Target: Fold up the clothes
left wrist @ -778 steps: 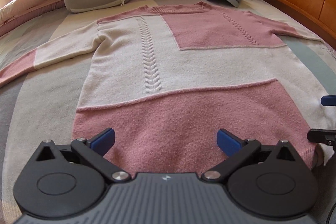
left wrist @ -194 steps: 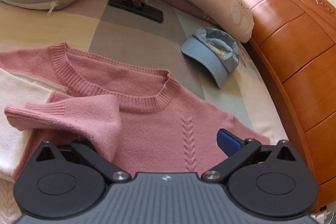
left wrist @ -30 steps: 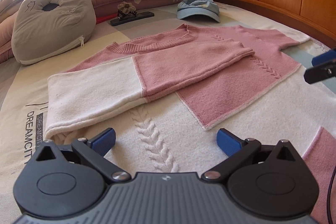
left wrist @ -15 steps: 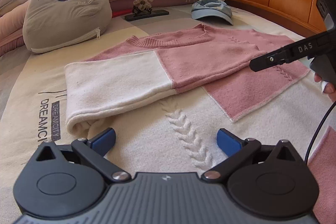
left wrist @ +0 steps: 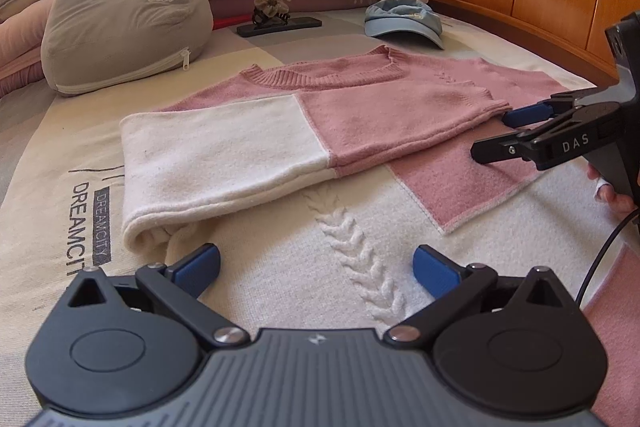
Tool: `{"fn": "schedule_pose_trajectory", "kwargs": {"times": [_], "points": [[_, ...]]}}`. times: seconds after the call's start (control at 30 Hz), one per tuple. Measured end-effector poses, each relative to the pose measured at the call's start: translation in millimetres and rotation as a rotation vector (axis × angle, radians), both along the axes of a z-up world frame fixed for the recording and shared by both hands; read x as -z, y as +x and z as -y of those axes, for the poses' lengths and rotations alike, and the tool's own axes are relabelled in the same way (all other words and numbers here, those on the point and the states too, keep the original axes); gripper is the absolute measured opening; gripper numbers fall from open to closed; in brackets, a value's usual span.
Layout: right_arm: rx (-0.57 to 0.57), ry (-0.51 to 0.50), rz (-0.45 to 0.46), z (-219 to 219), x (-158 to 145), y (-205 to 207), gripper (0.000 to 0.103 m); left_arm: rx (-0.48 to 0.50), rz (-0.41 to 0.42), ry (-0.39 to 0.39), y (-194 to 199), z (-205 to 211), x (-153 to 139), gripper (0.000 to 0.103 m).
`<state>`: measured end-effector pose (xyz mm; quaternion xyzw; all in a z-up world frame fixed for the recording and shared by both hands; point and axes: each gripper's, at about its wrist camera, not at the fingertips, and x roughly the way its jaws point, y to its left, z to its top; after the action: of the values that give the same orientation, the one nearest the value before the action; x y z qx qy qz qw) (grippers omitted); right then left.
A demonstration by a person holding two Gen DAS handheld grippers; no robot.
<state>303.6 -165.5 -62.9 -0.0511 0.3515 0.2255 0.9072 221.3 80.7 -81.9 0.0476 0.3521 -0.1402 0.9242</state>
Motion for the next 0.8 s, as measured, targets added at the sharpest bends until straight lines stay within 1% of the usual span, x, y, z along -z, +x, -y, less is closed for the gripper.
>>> {"fn": "schedule_pose_trajectory", "kwargs": {"times": [0.1,0.17,0.3,0.37,0.47,0.57,0.7,0.8], "points": [[0.001,-0.024,-0.008,3,-2,-1,0.103,0.000,0.000,0.002,0,0,0,0.102],[0.054,-0.050,-0.018,8,-3,-1,0.103,-0.001,-0.001,0.006,0,1,-1,0.102],[0.129,0.014,-0.054,24,-13,-7,0.103,-0.007,-0.004,0.026,-2,3,-3,0.102],[0.124,0.038,-0.051,25,-20,-15,0.103,-0.012,0.001,0.044,-3,5,-5,0.102],[0.078,0.044,-0.031,19,-30,-27,0.103,-0.021,0.013,0.071,-6,6,-9,0.102],[0.039,0.065,-0.026,11,-36,-32,0.103,-0.032,0.019,0.081,-7,5,-12,0.102],[0.046,0.113,-0.048,5,-34,-25,0.103,-0.043,0.021,0.077,-7,1,-14,0.102],[0.076,0.133,-0.083,6,-24,-16,0.103,-0.050,0.012,0.075,-6,-1,-12,0.102]]}}
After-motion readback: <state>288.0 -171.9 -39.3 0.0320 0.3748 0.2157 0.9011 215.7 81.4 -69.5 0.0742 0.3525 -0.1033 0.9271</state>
